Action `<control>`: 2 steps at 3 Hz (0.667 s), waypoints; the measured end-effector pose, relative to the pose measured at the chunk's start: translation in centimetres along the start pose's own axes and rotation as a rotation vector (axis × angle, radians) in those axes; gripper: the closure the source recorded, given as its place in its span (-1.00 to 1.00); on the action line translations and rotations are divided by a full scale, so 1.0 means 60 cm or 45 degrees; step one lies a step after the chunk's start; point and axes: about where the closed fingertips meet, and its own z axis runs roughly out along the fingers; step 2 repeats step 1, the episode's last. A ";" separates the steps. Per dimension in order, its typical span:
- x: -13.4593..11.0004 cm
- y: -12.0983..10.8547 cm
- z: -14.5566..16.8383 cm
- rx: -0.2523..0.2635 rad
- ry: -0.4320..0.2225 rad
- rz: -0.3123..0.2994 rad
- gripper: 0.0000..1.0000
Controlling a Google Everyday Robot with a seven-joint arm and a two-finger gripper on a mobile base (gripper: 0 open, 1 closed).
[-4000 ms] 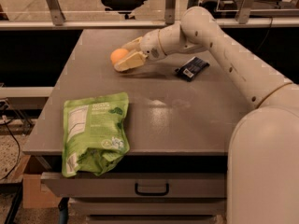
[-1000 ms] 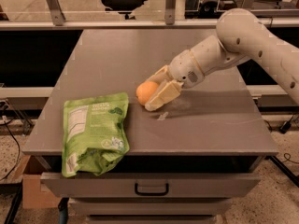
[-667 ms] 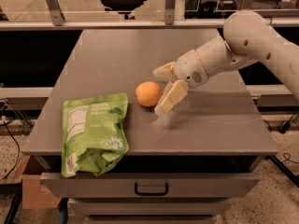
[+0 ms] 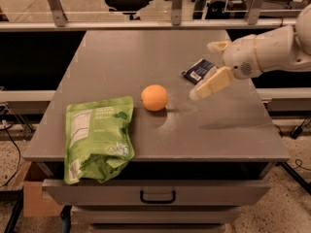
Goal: Move orange near green rice chip bag
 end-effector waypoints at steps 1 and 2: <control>-0.002 -0.012 -0.003 0.039 -0.010 0.002 -1.00; -0.002 -0.012 -0.003 0.039 -0.010 0.002 -1.00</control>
Offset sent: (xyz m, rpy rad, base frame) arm 0.0000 0.0000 0.0000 0.0000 0.0000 0.0000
